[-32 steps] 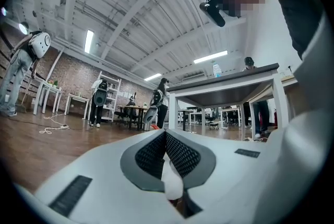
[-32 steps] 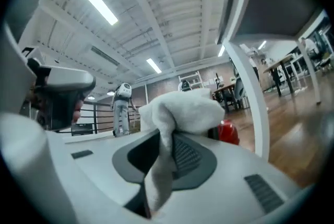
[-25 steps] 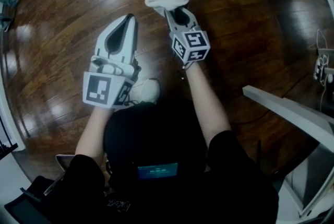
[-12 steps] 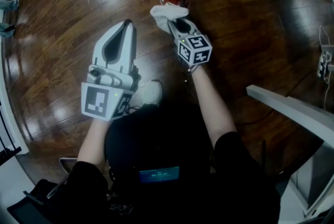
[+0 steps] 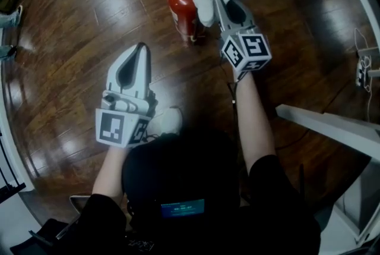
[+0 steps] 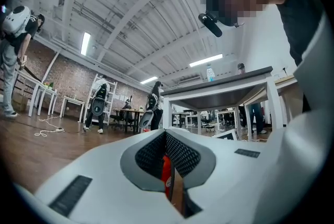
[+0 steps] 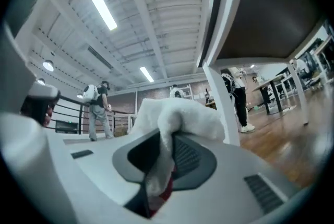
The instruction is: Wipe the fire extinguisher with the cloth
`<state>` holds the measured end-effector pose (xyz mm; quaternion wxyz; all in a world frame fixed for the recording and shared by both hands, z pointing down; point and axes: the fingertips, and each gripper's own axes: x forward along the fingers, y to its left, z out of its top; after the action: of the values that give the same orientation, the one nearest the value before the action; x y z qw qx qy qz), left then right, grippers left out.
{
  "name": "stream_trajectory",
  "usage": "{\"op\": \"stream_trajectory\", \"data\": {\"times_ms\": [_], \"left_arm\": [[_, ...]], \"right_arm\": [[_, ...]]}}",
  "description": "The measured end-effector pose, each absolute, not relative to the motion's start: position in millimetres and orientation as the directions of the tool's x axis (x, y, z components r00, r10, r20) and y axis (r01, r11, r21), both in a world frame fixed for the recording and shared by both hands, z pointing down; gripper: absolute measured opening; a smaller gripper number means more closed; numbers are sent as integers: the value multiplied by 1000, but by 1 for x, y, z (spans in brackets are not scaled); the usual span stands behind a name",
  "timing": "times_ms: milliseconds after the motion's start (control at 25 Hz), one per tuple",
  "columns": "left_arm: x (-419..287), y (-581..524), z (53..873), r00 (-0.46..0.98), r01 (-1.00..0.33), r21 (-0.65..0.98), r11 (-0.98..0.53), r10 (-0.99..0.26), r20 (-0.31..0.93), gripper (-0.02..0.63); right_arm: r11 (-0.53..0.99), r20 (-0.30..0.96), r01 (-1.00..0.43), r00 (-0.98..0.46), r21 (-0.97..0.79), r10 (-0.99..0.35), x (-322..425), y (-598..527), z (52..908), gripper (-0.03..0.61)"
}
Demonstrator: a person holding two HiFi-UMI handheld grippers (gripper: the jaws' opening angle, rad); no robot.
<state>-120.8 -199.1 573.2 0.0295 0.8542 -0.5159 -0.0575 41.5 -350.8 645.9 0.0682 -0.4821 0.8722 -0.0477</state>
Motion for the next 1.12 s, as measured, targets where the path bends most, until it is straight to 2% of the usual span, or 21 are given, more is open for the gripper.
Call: {"op": "stream_trajectory", "data": {"times_ms": [200,480,560,640,800,920,1000,1120], "left_arm": [[-122,-201,575,463,-877,114,-467,-884,-63,0],[-101,-218,604,509,-847,172,-503,-861,-13,0],[-94,-222,610,518,-840,189,-508,-855,4,0],[-88,-222,614,537,-829,194,-524,-843,19,0],[-83,-226,622,559,-826,100,-555,-829,25,0],[-76,-227,633,560,-828,47,-559,-828,32,-2],[-69,-229,641,565,-825,50,-563,-824,43,-2],[-55,-231,653,579,-815,62,-576,-813,58,-2]], "right_arm": [[528,59,-837,-540,-144,-839,31,-335,720,74],[535,347,-836,-541,-124,-766,27,-329,838,75],[534,395,-838,-531,-113,-750,33,-327,852,75],[503,364,-853,-517,-139,-775,48,-329,839,75],[455,155,-869,-485,-191,-861,84,-351,748,75],[462,25,-871,-472,-167,-881,94,-368,685,77],[461,-17,-880,-462,-118,-887,93,-373,663,77],[484,-15,-872,-484,-75,-875,74,-375,663,77]]}}
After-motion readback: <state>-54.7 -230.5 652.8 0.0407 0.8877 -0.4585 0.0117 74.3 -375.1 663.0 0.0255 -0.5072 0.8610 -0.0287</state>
